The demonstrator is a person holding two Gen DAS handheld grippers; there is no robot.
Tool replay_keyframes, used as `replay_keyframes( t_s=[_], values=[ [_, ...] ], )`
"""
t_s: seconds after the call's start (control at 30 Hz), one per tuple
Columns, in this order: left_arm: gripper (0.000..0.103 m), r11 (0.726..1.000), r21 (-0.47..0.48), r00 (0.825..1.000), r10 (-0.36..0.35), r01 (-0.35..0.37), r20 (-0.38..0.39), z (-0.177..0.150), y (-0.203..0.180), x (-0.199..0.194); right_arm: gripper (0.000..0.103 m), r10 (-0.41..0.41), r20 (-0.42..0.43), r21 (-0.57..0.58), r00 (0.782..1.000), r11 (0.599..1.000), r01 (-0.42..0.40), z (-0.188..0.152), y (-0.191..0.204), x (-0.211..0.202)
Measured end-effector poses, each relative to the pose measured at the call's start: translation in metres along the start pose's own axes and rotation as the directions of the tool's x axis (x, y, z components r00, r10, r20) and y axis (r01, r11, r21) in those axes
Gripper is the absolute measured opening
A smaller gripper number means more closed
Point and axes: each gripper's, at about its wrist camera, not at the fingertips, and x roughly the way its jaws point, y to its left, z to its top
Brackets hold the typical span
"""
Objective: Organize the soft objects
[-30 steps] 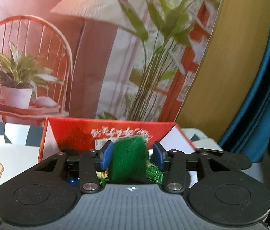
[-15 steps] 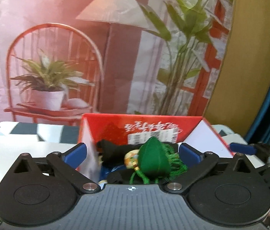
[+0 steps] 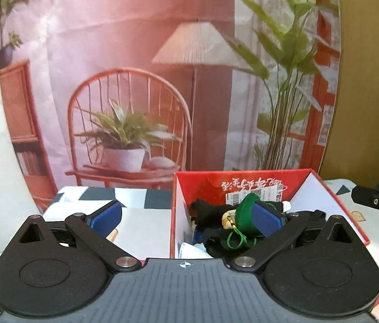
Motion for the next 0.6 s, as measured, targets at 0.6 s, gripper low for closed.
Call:
replay_keyframes(
  t_s=[0.6],
  values=[
    [0.103,0.996,-0.071,0.982,0.062,-0.049,0.179,0.003,0.007,-0.177,0.103,0.062,0.077,-0.009,0.995,0.998,-0.061,0.018,0.036,-0.153]
  ],
)
